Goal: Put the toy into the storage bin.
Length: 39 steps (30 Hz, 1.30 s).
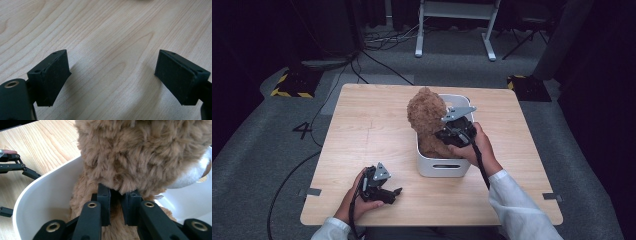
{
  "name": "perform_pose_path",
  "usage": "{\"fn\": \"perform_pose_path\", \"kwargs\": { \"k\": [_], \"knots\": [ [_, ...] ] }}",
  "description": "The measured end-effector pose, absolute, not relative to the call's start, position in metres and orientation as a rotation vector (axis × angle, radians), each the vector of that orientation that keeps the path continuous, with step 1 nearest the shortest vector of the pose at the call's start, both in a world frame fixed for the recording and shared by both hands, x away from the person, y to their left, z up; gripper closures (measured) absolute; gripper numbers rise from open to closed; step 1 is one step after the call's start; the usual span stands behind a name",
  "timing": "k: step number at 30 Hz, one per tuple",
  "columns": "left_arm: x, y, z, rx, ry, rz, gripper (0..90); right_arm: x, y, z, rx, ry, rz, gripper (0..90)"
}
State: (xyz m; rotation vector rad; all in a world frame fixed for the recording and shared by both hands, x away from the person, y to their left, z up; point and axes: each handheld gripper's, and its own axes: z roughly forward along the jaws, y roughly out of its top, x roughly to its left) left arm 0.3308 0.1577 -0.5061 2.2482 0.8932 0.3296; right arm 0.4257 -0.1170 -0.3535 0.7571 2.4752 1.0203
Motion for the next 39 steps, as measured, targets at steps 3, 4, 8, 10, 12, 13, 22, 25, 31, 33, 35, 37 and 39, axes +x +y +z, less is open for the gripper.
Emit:
{"fn": "perform_pose_path", "kwargs": {
  "k": [3, 4, 8, 10, 12, 13, 22, 25, 31, 33, 35, 37, 39],
  "knots": [
    [0.331, 0.158, -0.506, 2.249, 0.893, 0.327, 12.4, 0.426, -0.118, -0.354, 0.761, 2.476, 1.036, 74.3],
    [0.331, 0.158, -0.506, 2.249, 0.893, 0.327, 12.4, 0.425, -0.119, -0.354, 0.754, 2.479, 1.038, 73.2],
    [0.331, 0.158, -0.506, 2.248, 0.894, 0.330, 12.4, 0.423, -0.123, -0.355, 0.744, 2.478, 1.064, 69.6],
    [0.331, 0.158, -0.506, 2.248, 0.895, 0.330, 12.5, 0.422, -0.126, -0.355, 0.743, 2.465, 1.075, 68.7],
    [0.331, 0.158, -0.506, 2.248, 0.895, 0.331, 12.5, 0.421, -0.129, -0.355, 0.739, 2.463, 1.082, 67.2],
    [0.331, 0.158, -0.506, 2.248, 0.895, 0.331, 12.5, 0.421, -0.130, -0.355, 0.739, 2.468, 1.080, 66.6],
    [0.330, 0.158, -0.506, 2.247, 0.896, 0.332, 12.5, 0.415, -0.143, -0.350, 0.720, 2.455, 1.088, 61.1],
    [0.330, 0.158, -0.506, 2.247, 0.897, 0.332, 12.5, 0.414, -0.147, -0.349, 0.709, 2.453, 1.092, 58.8],
    [0.330, 0.158, -0.506, 2.247, 0.897, 0.332, 12.5, 0.410, -0.155, -0.347, 0.705, 2.435, 1.117, 48.1],
    [0.330, 0.158, -0.506, 2.247, 0.897, 0.332, 12.5, 0.409, -0.158, -0.347, 0.703, 2.433, 1.123, 45.4],
    [0.330, 0.158, -0.506, 2.247, 0.897, 0.332, 12.5, 0.409, -0.162, -0.347, 0.711, 2.423, 1.123, 42.7],
    [0.330, 0.157, -0.506, 2.247, 0.897, 0.332, 12.5, 0.408, -0.165, -0.347, 0.725, 2.407, 1.118, 39.4],
    [0.330, 0.158, -0.506, 2.247, 0.897, 0.332, 12.5, 0.407, -0.169, -0.347, 0.741, 2.391, 1.110, 37.5]
  ]
}}
